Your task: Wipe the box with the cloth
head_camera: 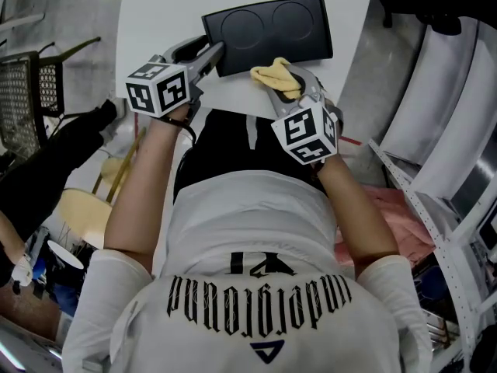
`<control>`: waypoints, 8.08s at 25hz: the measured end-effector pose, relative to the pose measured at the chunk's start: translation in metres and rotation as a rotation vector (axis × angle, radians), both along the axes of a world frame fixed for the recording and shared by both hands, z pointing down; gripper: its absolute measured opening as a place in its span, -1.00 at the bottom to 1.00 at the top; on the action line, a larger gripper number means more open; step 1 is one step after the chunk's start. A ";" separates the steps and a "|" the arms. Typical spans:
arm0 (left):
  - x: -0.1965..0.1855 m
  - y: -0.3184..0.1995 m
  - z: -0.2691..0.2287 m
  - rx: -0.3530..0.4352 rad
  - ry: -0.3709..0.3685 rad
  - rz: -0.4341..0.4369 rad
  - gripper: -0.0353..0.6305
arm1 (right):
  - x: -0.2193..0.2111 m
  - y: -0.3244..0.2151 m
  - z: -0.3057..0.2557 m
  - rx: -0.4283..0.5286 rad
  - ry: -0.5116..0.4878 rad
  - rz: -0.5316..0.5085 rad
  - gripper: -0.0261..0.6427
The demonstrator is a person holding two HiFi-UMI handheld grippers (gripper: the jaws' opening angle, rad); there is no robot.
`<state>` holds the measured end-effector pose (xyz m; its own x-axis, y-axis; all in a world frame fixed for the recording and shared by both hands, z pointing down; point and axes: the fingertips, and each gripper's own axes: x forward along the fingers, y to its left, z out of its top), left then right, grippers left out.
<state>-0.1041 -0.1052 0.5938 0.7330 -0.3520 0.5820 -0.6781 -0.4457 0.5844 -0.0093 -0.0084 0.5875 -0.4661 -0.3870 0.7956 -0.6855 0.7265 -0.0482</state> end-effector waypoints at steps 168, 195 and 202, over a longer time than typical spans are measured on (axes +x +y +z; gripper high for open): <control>0.007 0.003 -0.009 0.008 -0.101 -0.027 -0.34 | 0.142 -0.015 0.021 -0.076 0.186 -0.518 -0.54; 0.008 0.000 -0.007 -0.002 -0.091 0.050 -0.33 | 0.117 0.011 0.007 -0.333 -0.195 0.549 -0.54; 0.003 0.001 -0.026 0.052 -0.139 0.063 -0.33 | 0.113 0.010 -0.036 -0.252 -0.228 0.535 -0.54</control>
